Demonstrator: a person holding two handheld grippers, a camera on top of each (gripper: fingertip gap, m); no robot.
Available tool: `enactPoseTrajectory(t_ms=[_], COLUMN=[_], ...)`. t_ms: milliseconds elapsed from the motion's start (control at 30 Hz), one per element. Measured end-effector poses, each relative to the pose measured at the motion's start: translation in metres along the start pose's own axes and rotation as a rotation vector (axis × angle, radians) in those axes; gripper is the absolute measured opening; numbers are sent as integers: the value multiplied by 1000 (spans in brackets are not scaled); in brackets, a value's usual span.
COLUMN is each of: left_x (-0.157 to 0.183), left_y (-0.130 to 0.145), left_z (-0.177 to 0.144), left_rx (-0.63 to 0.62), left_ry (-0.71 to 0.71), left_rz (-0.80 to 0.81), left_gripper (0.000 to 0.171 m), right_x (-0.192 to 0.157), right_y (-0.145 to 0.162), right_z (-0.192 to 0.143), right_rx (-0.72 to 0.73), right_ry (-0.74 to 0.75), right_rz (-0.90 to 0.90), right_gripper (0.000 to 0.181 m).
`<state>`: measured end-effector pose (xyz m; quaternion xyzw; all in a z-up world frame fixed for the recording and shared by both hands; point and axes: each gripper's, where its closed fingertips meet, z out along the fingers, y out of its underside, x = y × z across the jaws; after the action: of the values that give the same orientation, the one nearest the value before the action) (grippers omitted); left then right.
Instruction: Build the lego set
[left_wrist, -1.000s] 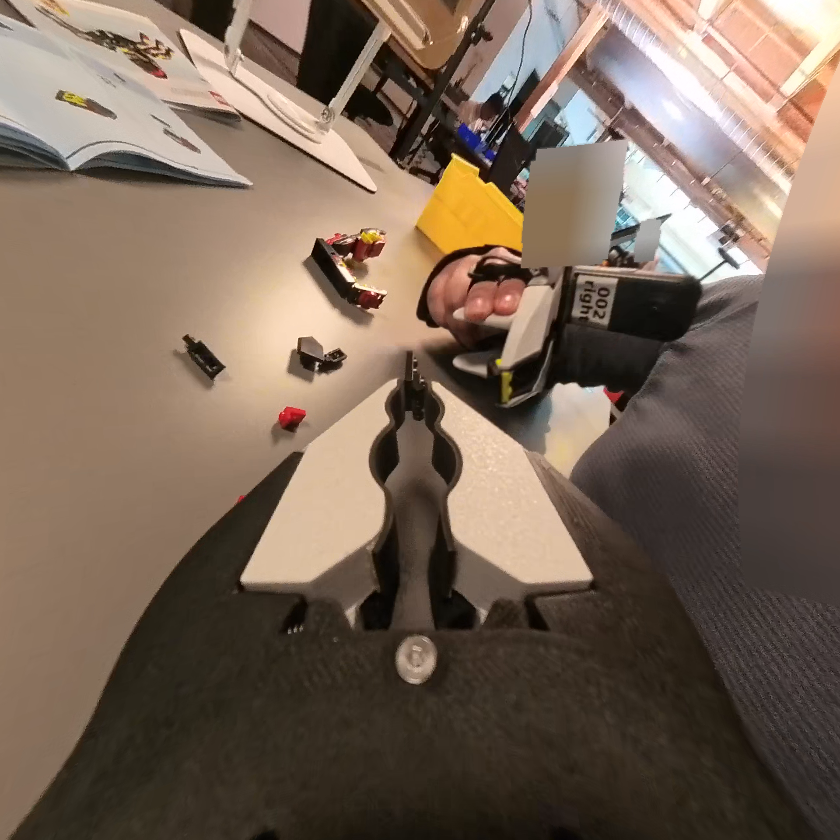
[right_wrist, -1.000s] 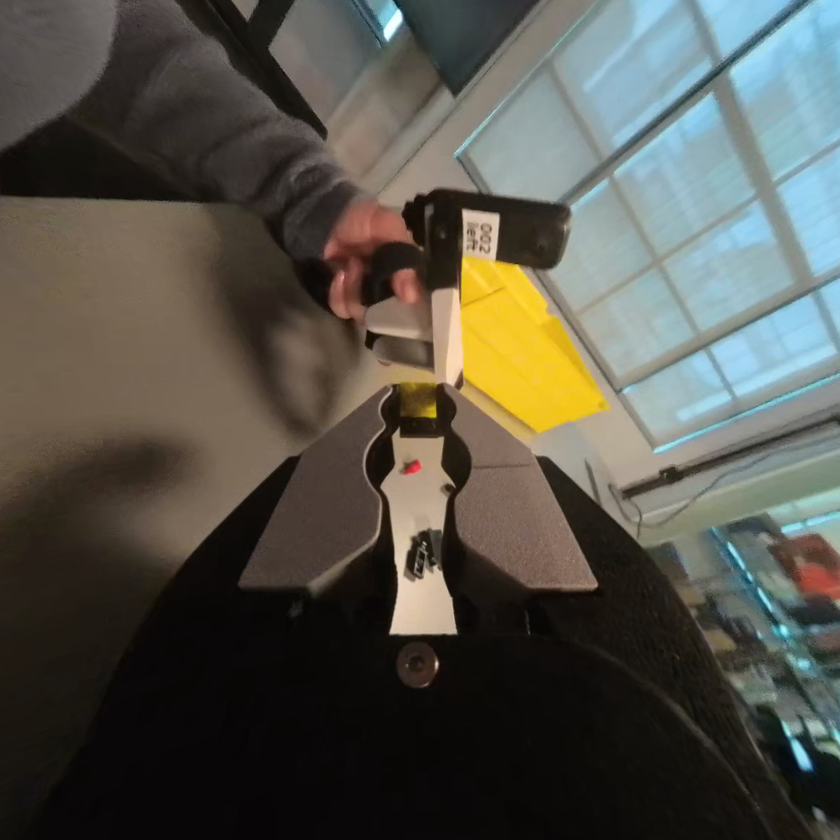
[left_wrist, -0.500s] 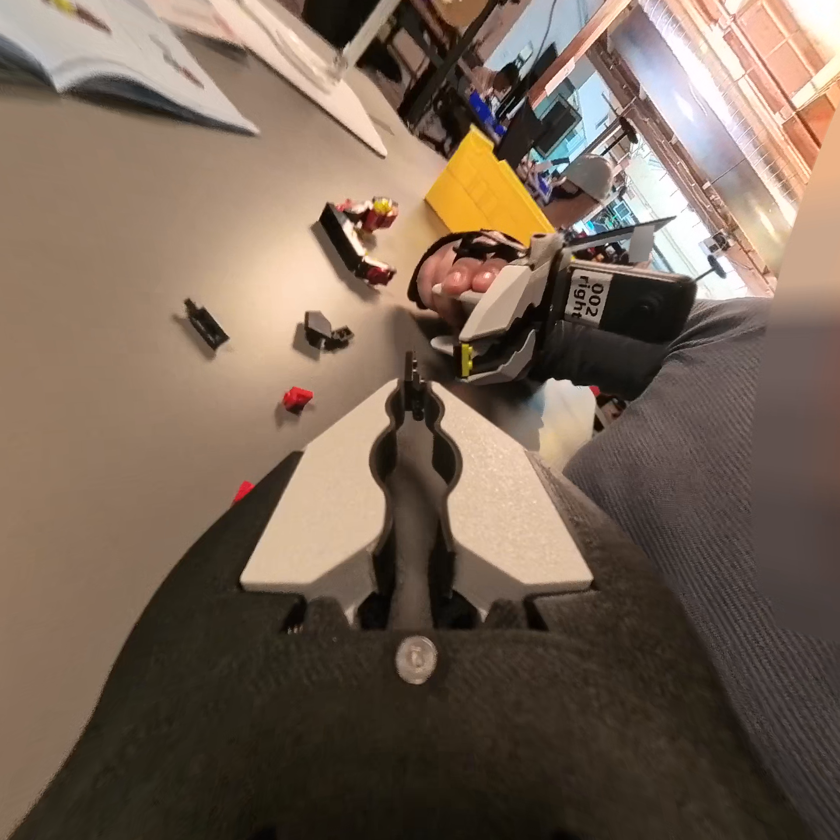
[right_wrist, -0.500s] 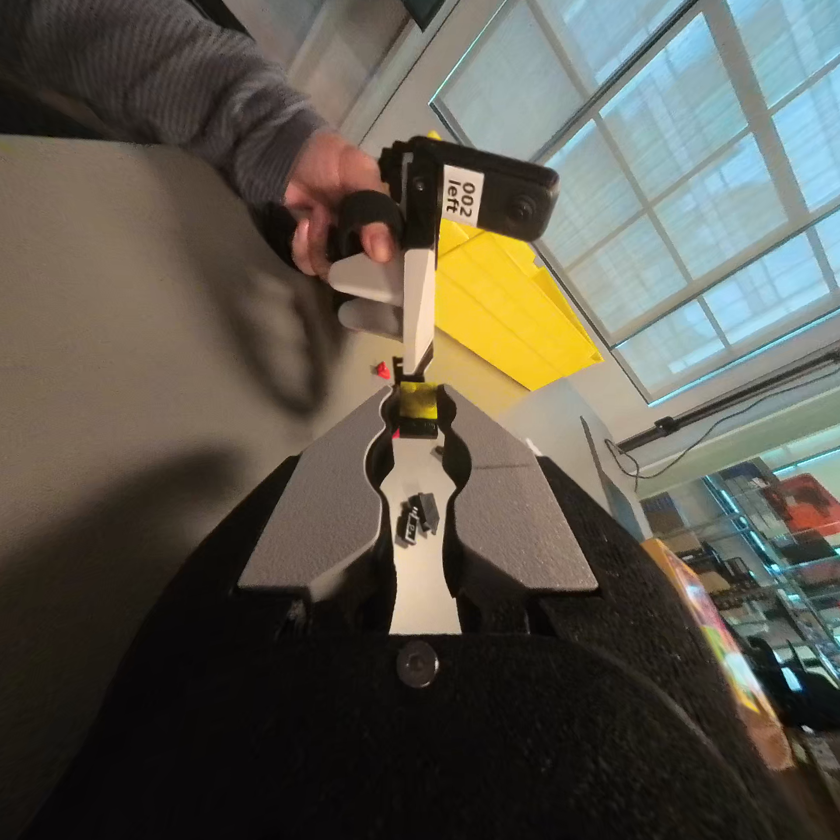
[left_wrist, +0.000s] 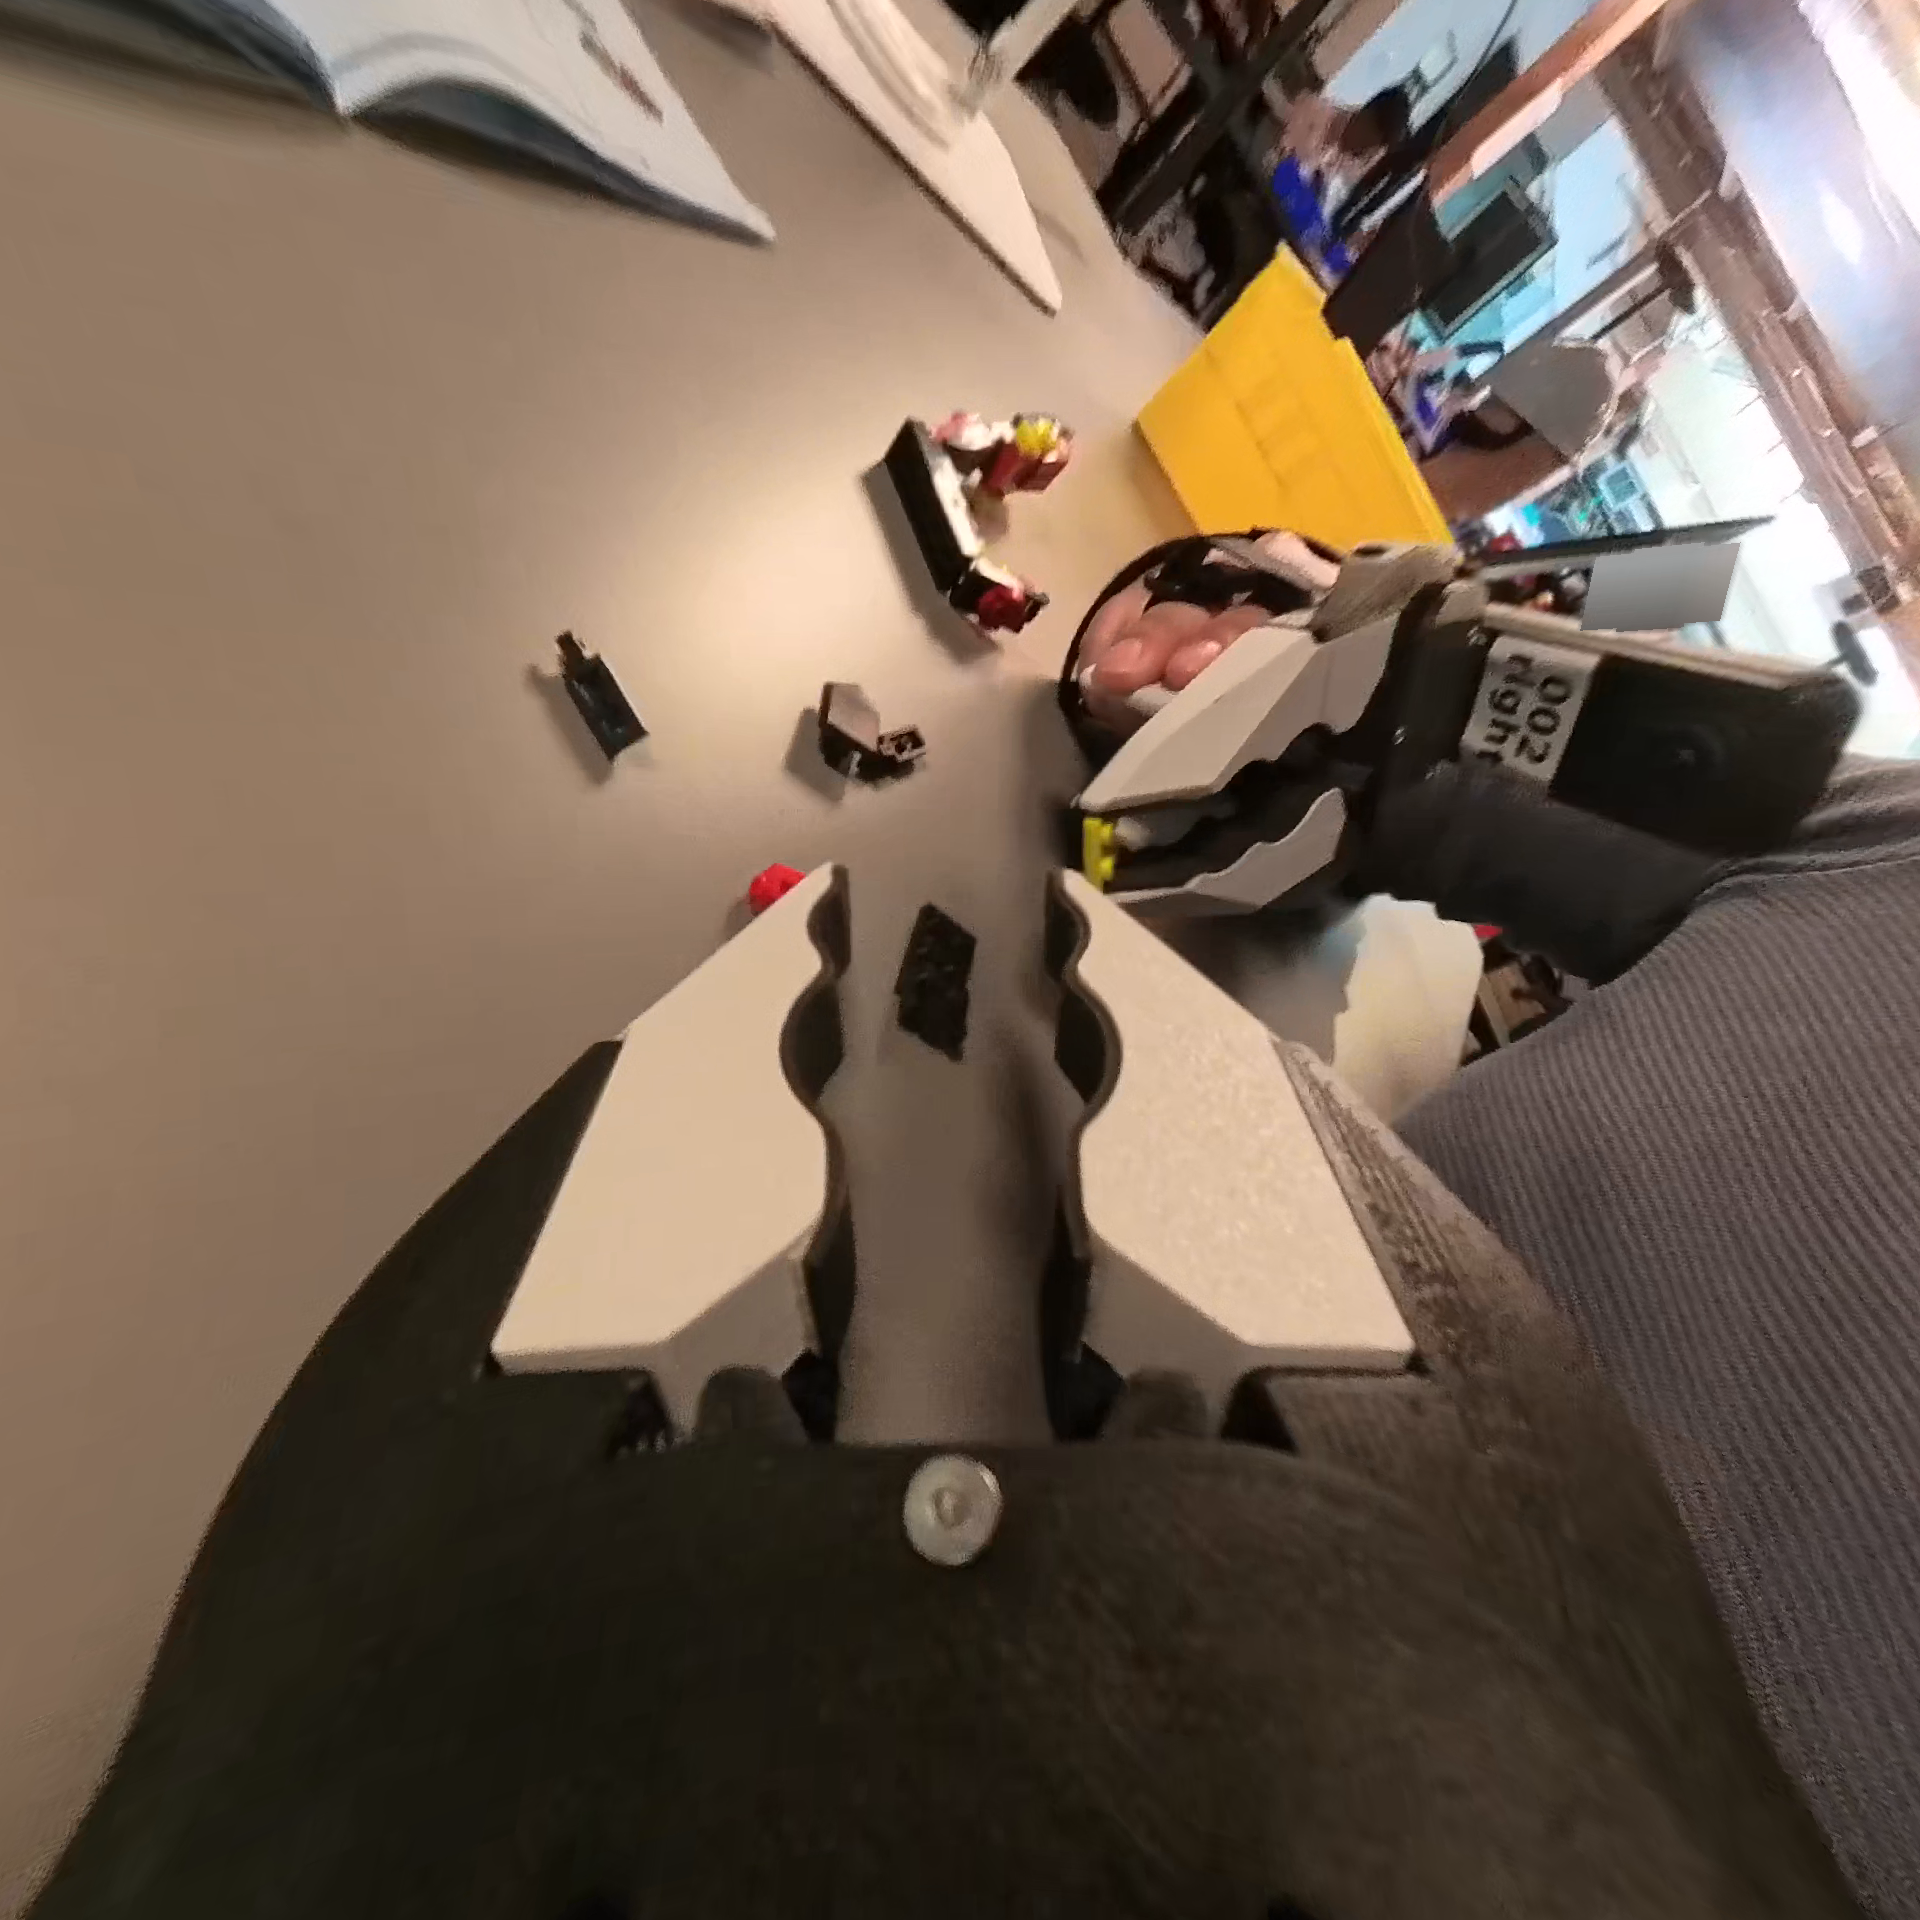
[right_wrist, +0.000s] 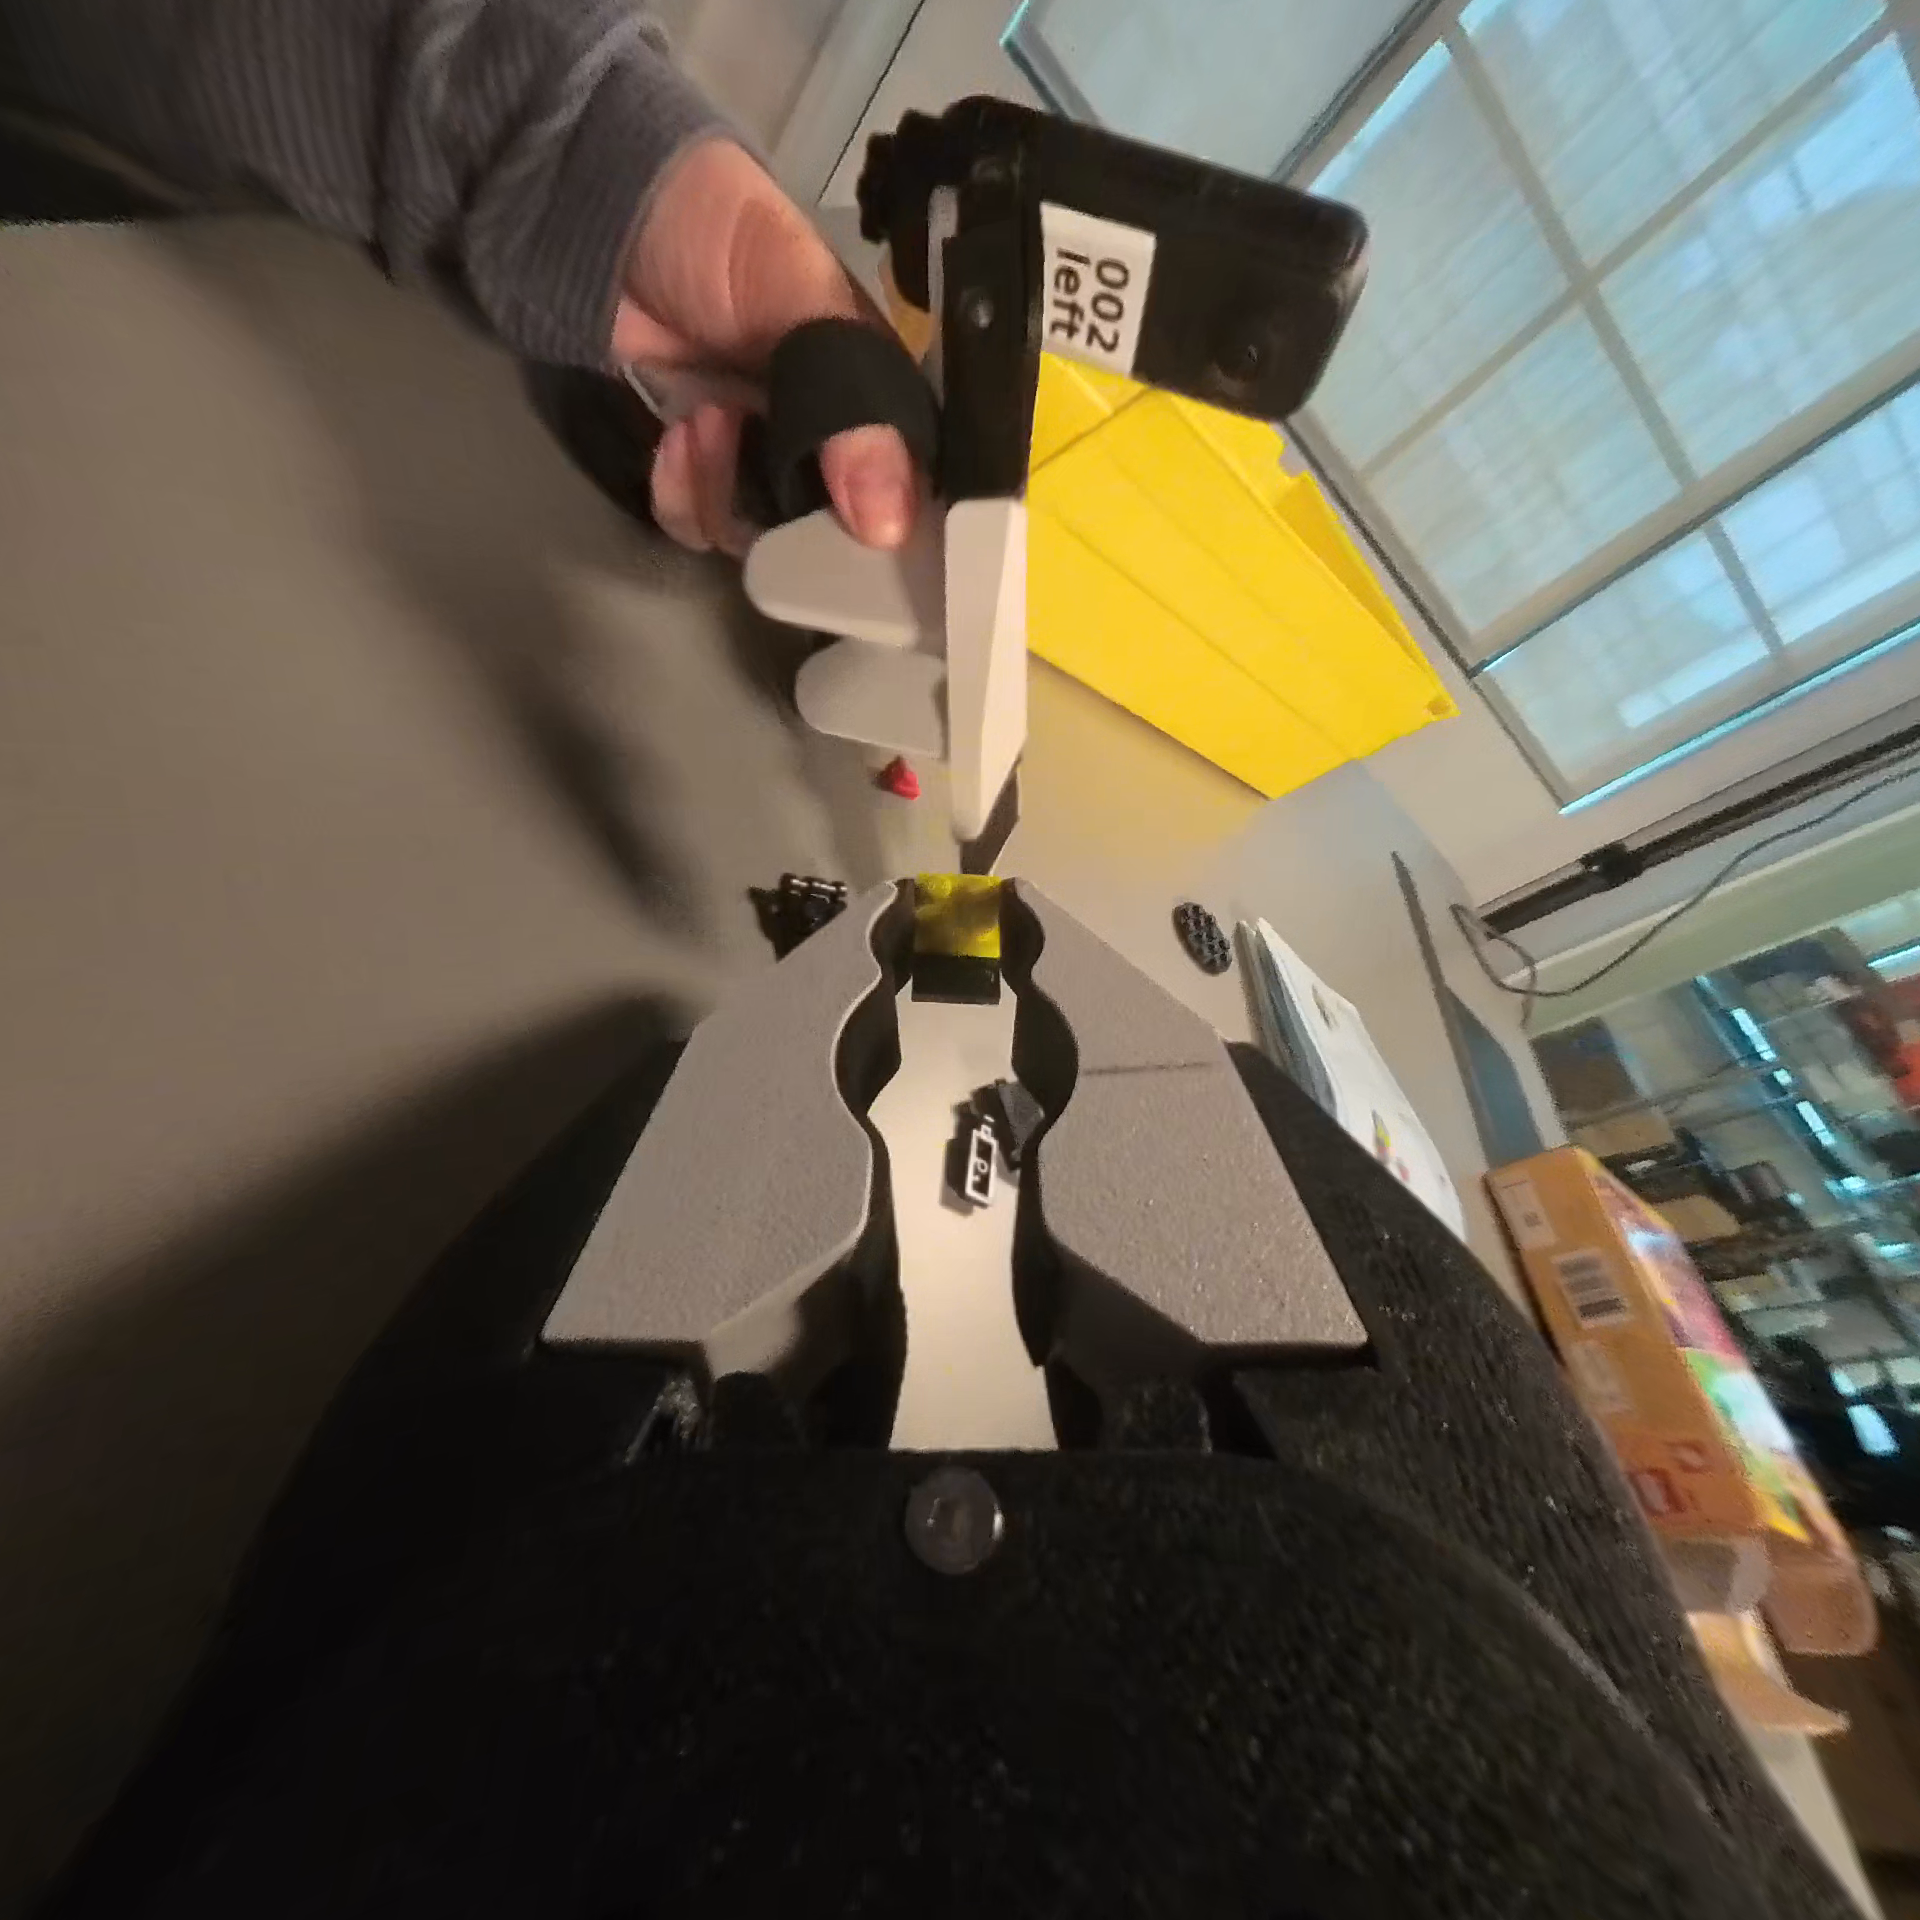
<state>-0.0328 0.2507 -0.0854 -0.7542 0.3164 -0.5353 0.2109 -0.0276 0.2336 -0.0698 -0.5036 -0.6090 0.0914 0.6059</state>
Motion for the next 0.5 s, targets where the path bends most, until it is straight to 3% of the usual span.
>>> enactPoseTrajectory(t_ms=[133,267,500], left_x=[20,42,48], left_y=[-7,3,3], left_z=[-9,0,9], left_rx=[96,28,19], left_ry=[93,238,219], left_rz=[91,99,197], left_gripper=[37,31,7], right_x=[-3,-2,-2], right_y=[-3,-10,-21], right_z=[1,-2,-7], right_rx=[23,66,134], right_ry=[23,48,59], right_rz=[-68,-106,-126], right_gripper=[14,14,15])
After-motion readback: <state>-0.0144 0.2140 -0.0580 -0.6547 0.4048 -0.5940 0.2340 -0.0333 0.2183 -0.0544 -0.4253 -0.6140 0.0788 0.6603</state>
